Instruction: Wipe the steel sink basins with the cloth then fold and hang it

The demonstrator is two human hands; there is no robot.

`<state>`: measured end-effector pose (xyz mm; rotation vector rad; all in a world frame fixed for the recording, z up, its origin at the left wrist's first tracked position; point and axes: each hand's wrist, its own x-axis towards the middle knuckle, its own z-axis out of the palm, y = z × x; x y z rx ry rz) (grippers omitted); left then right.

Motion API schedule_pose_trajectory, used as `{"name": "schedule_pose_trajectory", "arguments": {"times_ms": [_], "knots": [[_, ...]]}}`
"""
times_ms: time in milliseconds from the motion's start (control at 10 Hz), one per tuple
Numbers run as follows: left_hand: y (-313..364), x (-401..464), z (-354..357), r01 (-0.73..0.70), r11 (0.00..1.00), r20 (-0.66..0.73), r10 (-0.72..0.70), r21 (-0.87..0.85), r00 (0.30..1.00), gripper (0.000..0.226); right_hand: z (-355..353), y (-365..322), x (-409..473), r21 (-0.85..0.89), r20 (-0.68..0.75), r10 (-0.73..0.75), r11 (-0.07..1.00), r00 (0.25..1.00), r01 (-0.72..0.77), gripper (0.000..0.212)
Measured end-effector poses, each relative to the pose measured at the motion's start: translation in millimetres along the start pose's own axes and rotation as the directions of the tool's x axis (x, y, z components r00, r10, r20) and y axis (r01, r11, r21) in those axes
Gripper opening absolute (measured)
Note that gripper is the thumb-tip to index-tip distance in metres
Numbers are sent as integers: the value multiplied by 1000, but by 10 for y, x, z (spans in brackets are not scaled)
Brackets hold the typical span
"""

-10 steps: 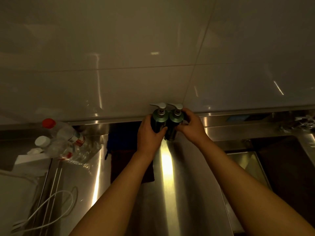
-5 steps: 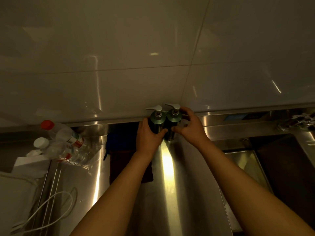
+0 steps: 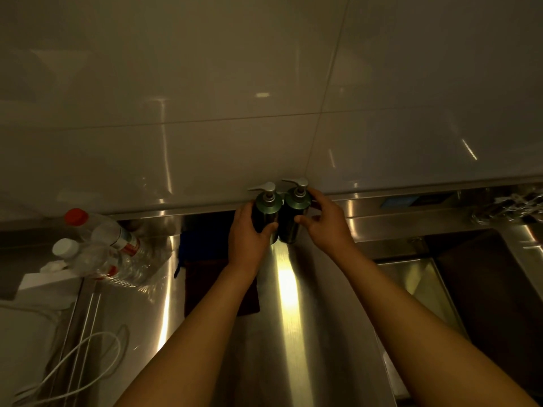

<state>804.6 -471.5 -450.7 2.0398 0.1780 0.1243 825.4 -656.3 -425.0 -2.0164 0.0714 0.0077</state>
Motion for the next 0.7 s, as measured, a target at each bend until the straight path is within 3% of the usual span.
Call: {"name": "schedule_pose_trajectory", "arguments": {"times_ms": [200, 500, 700], "knots": [[-23, 11, -9, 7, 1000, 3, -7, 5, 1000, 59, -6, 11, 35, -3, 84, 0, 1000, 996, 1, 72], [31, 6, -81, 43, 999, 80, -41, -24, 996, 66, -56, -21, -39, -16, 81, 33, 999, 996, -31, 75], [-30, -96, -293, 190, 979, 79, -184, -76, 980, 82, -192, -109, -176, -15, 31, 36, 999, 999, -36, 70]]}}
